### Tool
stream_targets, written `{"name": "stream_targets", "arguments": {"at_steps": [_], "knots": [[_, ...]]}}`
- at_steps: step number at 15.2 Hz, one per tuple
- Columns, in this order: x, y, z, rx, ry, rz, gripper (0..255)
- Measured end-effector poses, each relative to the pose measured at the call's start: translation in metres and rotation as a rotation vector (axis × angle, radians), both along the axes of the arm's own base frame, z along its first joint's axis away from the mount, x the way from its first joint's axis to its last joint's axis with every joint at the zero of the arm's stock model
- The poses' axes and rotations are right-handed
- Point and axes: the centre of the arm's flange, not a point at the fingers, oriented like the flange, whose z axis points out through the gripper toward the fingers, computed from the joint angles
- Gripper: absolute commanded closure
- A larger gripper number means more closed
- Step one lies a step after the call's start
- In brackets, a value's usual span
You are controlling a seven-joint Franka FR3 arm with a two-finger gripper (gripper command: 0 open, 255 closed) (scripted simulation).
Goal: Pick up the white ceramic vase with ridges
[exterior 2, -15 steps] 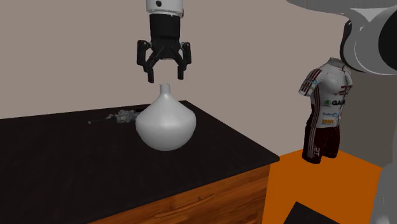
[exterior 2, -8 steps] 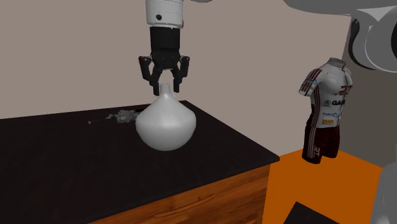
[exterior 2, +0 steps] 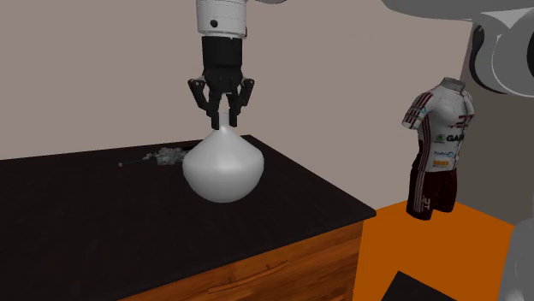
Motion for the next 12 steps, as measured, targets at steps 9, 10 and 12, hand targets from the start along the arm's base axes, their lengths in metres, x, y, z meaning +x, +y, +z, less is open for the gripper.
{"name": "stream_targets", "arguments": {"at_steps": [9,10,12], "knots": [[0.002,-0.001,0.035,-0.001,0.002,0.000,255],[0.000,-0.001,0.040,-0.001,0.002,0.000,255],[0.000,0.000,0.051,-0.001,0.002,0.000,255]]}}
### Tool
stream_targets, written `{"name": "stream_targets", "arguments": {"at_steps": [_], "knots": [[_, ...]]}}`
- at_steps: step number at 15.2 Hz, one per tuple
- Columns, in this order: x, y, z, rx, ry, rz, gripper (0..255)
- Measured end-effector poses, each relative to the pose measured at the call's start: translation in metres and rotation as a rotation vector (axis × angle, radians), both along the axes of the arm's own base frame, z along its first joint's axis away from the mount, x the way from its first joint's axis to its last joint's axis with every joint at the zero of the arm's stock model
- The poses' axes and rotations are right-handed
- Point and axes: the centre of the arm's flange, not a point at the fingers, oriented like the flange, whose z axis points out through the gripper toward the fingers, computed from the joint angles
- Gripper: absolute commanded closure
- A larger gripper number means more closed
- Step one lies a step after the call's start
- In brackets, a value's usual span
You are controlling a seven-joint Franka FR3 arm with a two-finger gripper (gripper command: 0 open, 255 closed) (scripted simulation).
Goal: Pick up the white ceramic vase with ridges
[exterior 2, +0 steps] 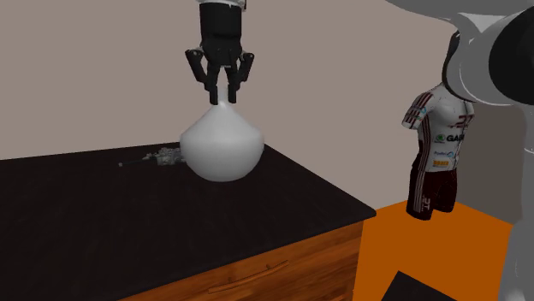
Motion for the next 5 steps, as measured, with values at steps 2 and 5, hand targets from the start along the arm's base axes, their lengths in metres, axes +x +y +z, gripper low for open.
{"name": "stream_targets", "arguments": {"at_steps": [2,5], "knots": [[-0.001,0.001,0.010,0.000,0.000,0.000,255],[0.002,0.000,0.024,0.000,0.000,0.000,255]]}}
